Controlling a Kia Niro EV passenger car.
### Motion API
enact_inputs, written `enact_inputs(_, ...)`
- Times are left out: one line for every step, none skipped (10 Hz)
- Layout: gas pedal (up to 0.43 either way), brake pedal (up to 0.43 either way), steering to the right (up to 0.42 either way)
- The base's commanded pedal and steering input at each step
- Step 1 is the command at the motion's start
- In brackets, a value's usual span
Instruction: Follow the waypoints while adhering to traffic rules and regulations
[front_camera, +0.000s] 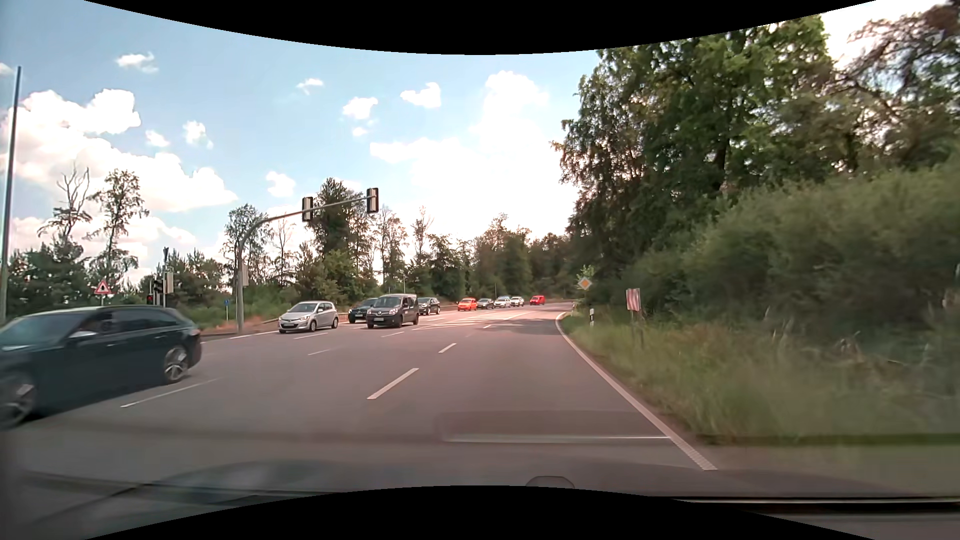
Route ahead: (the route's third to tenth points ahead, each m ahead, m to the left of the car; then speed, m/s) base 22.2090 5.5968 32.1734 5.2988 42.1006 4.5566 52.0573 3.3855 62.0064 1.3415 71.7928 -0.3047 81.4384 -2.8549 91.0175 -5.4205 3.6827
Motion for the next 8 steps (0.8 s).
enact_inputs(0.268, 0.0, 0.012)
enact_inputs(0.268, 0.0, 0.011)
enact_inputs(0.268, 0.0, 0.011)
enact_inputs(0.268, 0.0, 0.011)
enact_inputs(0.28, 0.0, 0.011)
enact_inputs(0.28, 0.0, 0.01)
enact_inputs(0.28, 0.0, 0.01)
enact_inputs(0.28, 0.0, 0.01)
